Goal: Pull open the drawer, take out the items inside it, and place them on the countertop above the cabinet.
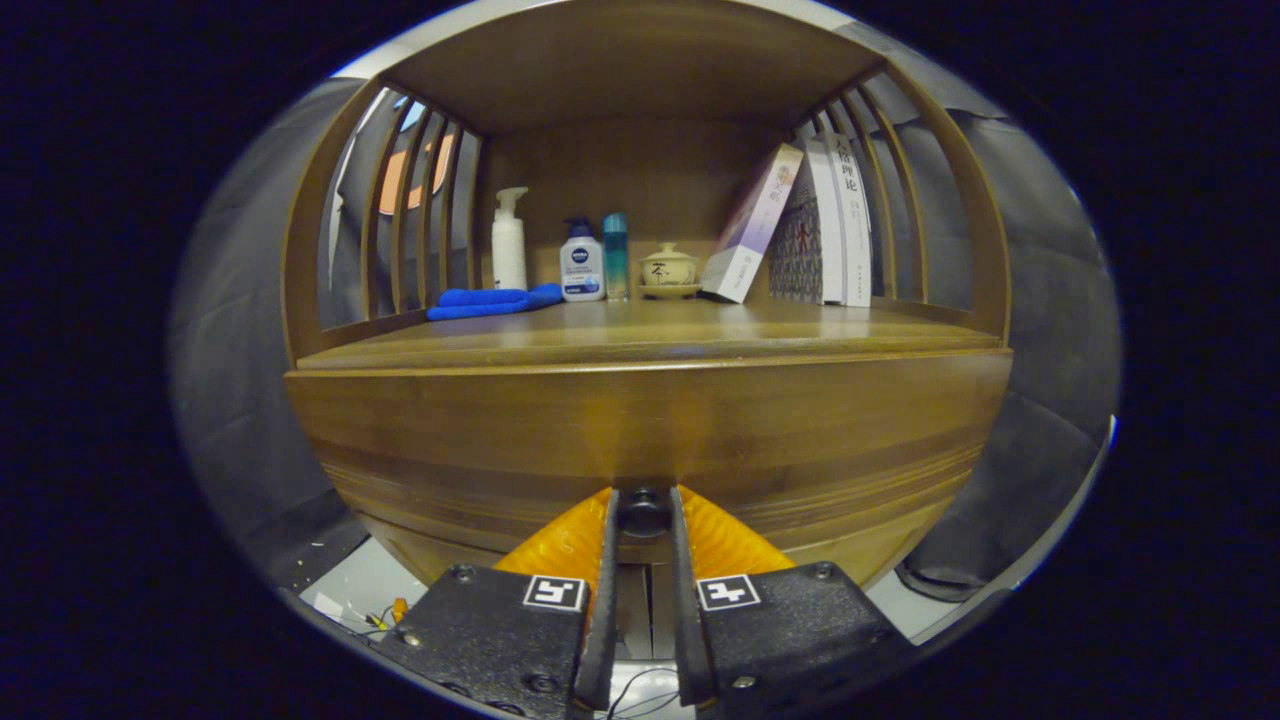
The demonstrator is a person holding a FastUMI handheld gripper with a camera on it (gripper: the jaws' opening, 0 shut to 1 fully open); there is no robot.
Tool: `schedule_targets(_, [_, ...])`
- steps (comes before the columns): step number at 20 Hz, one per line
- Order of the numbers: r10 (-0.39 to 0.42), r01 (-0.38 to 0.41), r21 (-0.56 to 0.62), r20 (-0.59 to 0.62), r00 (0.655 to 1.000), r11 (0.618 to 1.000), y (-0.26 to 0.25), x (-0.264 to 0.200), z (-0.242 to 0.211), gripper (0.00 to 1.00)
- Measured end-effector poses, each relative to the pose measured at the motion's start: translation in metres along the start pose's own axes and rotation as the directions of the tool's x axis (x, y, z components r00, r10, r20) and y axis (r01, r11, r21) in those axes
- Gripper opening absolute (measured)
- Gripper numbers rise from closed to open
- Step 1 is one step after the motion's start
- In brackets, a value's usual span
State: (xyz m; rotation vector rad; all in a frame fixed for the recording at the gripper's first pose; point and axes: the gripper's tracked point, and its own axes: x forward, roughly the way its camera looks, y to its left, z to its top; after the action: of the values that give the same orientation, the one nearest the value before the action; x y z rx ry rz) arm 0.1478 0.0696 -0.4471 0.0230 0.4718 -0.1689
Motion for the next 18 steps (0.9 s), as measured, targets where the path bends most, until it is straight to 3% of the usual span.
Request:
schedule_targets(7, [0.016, -0.016, 0.014, -0.023, 1.0, 1.0, -0.003, -0.003, -0.002, 0.22])
schedule_targets(18, [0.022, -0.022, -0.025, 0.005, 1.0, 0.999, -0.005, -0.053, -0.02, 0.22])
